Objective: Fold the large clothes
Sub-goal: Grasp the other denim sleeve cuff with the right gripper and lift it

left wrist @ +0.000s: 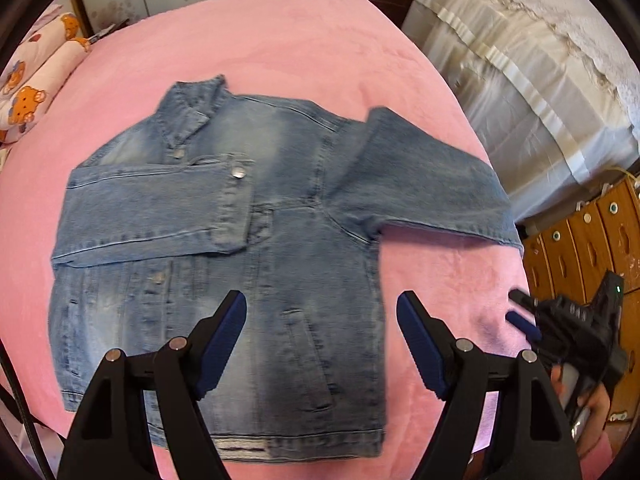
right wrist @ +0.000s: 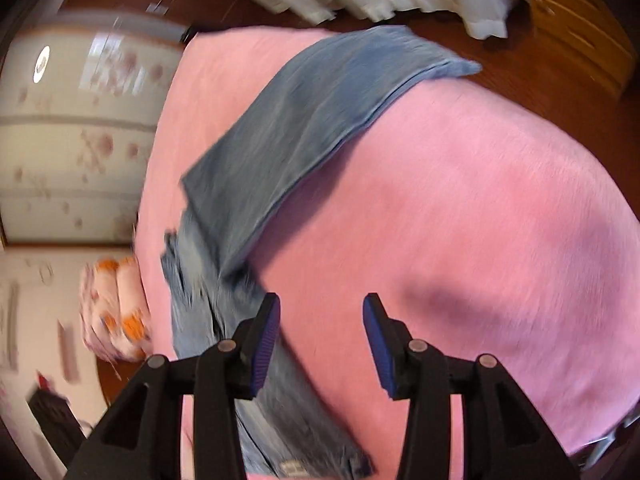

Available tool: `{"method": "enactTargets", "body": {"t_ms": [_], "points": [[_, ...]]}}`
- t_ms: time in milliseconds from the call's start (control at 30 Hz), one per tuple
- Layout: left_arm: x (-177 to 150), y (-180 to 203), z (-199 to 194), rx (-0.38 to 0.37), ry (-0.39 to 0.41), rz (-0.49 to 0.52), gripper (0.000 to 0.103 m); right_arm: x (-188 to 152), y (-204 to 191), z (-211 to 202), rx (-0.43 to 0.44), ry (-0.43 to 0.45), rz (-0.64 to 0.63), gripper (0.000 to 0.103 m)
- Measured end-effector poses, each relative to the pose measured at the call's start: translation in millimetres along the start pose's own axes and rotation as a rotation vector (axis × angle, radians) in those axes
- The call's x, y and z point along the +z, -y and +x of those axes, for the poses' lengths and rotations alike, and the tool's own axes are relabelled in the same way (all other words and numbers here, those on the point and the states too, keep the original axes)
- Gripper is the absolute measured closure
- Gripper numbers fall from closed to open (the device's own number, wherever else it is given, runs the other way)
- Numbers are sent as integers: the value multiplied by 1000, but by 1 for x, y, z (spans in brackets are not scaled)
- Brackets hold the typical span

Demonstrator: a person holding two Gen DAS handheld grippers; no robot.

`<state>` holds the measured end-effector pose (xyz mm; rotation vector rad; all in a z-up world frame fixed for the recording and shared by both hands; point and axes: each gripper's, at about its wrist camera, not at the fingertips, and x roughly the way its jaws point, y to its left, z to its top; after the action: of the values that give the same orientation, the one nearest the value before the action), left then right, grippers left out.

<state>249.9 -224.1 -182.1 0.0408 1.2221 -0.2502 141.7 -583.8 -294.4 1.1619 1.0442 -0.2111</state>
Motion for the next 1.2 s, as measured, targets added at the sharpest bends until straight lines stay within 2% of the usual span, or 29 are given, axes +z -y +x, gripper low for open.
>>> {"method": "enactTargets", "body": {"t_ms": [133,267,400,500,700,733,800,833,867,1000,1200], "points": [[6,17,23,-11,-60,8,27,41,38,9,62,50,178,60],[13,22,40,-11,-84,-18,27,74,65,16,98,104,305,60],[21,22,56,22,-100,-36,27,99,84,23,122,145,398,60],[25,19,68,30,-130,-79,27,116,96,35,171,156,479,60],[32,11,87,-3,-194,-169,27,138,110,53,270,188,629,60],[33,9,88,-7,-195,-182,27,141,110,53,268,190,637,61],[36,5,91,-2,-193,-211,27,148,108,55,242,188,635,74],[38,3,91,2,-187,-219,27,152,107,56,213,181,624,85],[40,2,91,5,-183,-222,27,153,106,57,194,176,614,91],[46,-5,88,12,-168,-226,27,157,104,56,210,193,576,98],[52,-17,85,21,-156,-226,27,154,79,28,182,260,487,99]]}}
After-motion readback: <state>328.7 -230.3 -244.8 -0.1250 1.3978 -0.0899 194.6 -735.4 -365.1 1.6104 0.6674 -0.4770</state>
